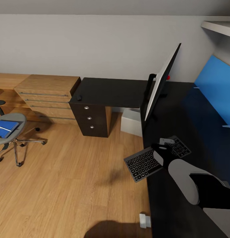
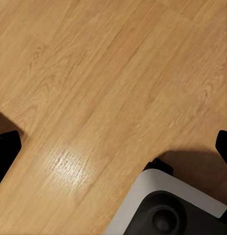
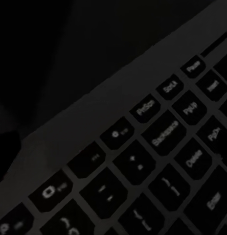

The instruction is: In the bedroom, organize the workspace by keeping the computer under the desk, ensuring the monitor is on the desk, placing the keyboard on the desk next to the monitor, placing the mouse on the desk next to the keyboard, moving the folder from the swivel chair onto the desk next to the mouse, stacking the notebook on top of the folder with the pen on top of the notebook, and positioning the swivel chair next to the desk.

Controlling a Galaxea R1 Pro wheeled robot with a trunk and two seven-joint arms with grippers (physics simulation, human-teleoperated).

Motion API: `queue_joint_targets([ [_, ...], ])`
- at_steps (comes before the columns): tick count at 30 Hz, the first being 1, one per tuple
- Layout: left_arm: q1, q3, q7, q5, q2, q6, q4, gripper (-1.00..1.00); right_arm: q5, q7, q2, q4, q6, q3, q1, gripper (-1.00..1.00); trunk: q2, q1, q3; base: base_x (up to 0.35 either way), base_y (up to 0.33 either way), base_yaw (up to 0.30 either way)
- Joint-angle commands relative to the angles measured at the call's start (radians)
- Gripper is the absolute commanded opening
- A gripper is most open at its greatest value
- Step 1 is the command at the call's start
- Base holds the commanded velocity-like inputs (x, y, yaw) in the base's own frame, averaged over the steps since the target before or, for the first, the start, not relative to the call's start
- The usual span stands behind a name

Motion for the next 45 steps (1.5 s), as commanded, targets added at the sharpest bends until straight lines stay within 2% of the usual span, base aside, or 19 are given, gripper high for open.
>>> queue_joint_targets([
  [1,-0.001,-0.008,0.009,0.0,0.001,-0.003,-0.001,1.0,-0.017,0.0,0.0,0.007,0.008,-0.009,0.0,1.0,-0.001,0.001,-0.001,0.0,0.0,0.0],
  [39,-0.001,-0.008,0.008,-0.001,-0.001,-0.004,-0.001,1.0,-0.017,0.001,-0.001,0.001,0.026,-0.011,0.0,1.0,-0.001,0.001,-0.001,-0.001,0.0,0.0],
  [45,0.0,-0.008,0.008,-0.001,0.0,-0.003,-0.001,1.0,-0.017,-0.002,0.0,0.001,0.028,-0.01,0.0,1.0,-0.001,0.001,-0.001,-0.276,0.0,0.0],
])
